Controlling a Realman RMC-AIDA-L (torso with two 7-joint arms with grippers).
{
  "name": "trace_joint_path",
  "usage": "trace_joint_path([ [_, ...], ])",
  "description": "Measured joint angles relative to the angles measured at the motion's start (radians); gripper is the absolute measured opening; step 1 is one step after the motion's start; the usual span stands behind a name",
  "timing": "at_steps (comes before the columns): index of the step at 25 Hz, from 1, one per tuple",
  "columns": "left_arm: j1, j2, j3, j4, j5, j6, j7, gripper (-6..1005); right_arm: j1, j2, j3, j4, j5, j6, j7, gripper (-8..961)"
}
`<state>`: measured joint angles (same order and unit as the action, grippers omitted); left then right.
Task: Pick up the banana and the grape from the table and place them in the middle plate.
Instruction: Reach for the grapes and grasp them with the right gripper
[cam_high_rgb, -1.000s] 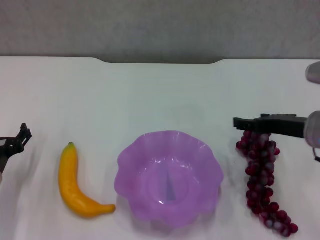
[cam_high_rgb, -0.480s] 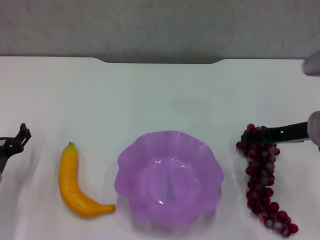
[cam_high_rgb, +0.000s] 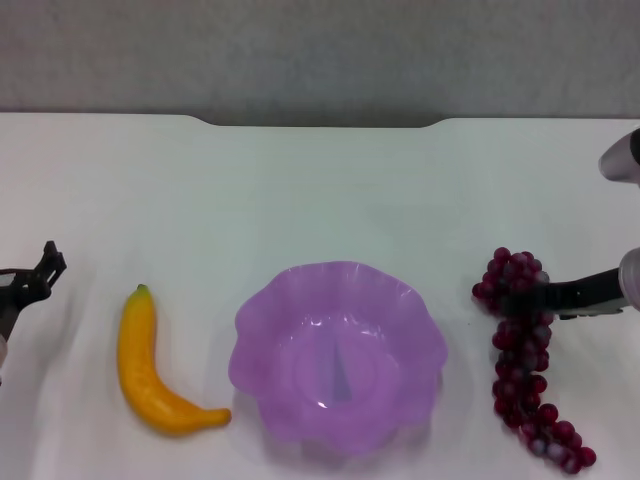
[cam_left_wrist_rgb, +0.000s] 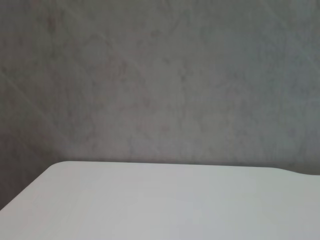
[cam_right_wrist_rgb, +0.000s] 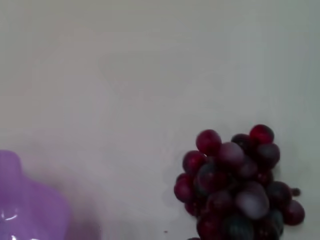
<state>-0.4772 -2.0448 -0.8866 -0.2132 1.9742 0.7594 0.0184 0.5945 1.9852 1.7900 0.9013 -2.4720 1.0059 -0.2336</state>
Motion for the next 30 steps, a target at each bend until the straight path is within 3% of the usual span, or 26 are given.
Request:
trace_joint_path([
  [11,0.000,-0.002,0.000,-0.004,0.000,0.002,0.000,894,0.034,0.014,-0.043,-0.103,0.025,-0.089,-0.049,875],
  [30,-0.002,-0.003,0.000,-0.006,0.000,0.004,0.011,894,0.047,0.014,-0.089,-0.232,0.133,-0.219,-0.155,875],
])
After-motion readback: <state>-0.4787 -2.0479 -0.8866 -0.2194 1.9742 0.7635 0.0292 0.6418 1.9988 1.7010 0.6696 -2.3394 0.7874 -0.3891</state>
